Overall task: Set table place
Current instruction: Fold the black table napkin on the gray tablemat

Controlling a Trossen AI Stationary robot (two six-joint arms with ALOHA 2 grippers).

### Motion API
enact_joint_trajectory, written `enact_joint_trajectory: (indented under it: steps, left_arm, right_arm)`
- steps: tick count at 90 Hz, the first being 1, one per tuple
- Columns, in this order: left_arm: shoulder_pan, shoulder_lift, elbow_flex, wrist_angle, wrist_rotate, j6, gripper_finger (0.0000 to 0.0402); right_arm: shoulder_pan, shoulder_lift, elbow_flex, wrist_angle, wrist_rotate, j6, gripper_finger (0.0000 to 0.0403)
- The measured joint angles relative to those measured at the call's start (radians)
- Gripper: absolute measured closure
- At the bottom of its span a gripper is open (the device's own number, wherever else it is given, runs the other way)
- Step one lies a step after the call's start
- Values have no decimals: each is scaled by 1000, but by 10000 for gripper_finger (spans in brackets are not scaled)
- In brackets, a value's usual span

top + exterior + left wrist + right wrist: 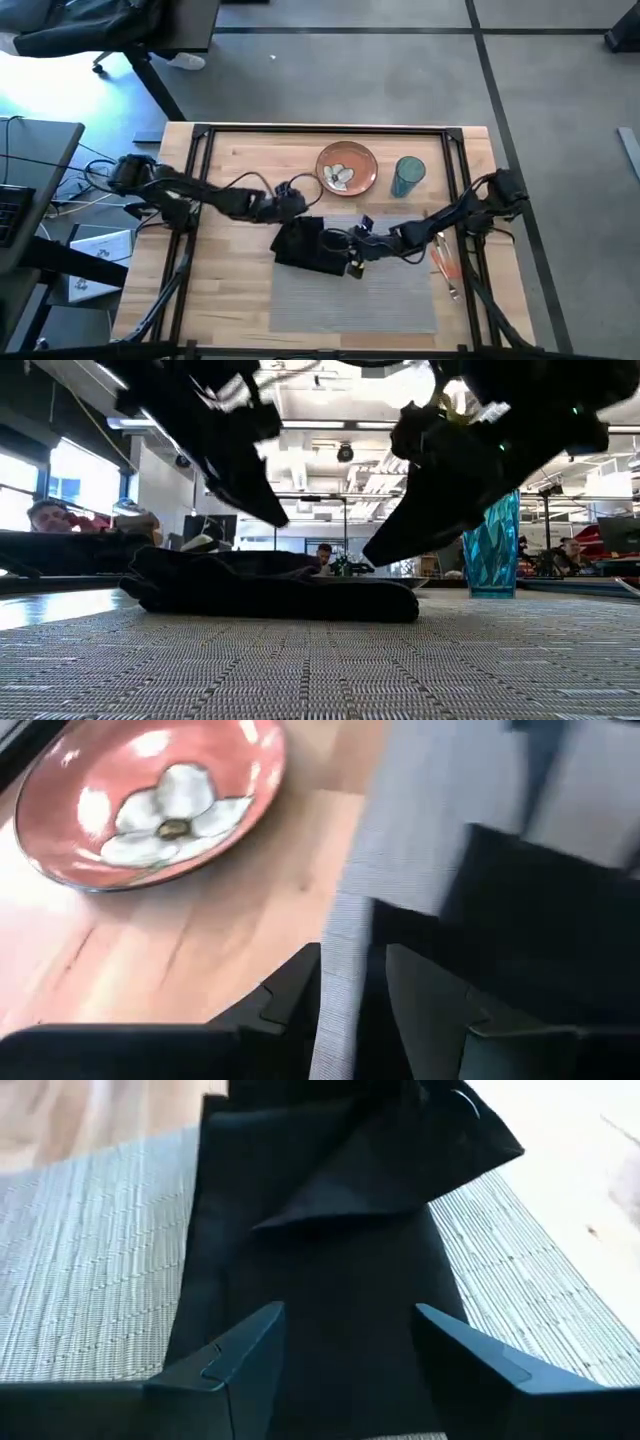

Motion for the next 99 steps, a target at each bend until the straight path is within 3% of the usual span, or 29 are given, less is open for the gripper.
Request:
enact_joint_trajectory:
  steps: [11,16,27,44,55,61,69,82,99]
  left_arm:
    - [63,30,0,10,-64,-13,300]
    - [92,43,0,12,-45,3,300]
    - [128,90,0,7,175,65,300]
    - [98,83,-1,-20,544,179,301]
    - [31,15,2,-107,655,210,314]
    - [-12,-14,0,-230,645,233,322]
    - [-61,-57,-2,-322,507,211,334]
    - [-97,-122,-1,-222,328,134,343]
    - [-113,-102,0,-144,254,193,333]
  right_arm:
    - [-4,11,-9,-7,-2,-14,204]
    - [-6,10,-8,-3,-2,-21,204]
    - [-7,10,-8,-1,-2,-41,204]
    - [-7,10,-8,-5,-2,-41,204]
    - [-7,10,-8,-8,-2,-43,204]
    - [-7,10,-8,-14,-2,-41,204]
    - [-7,10,-8,-19,-2,-41,204]
    - [-9,10,-8,-9,4,-29,204]
    - [-14,10,-8,-1,5,15,204]
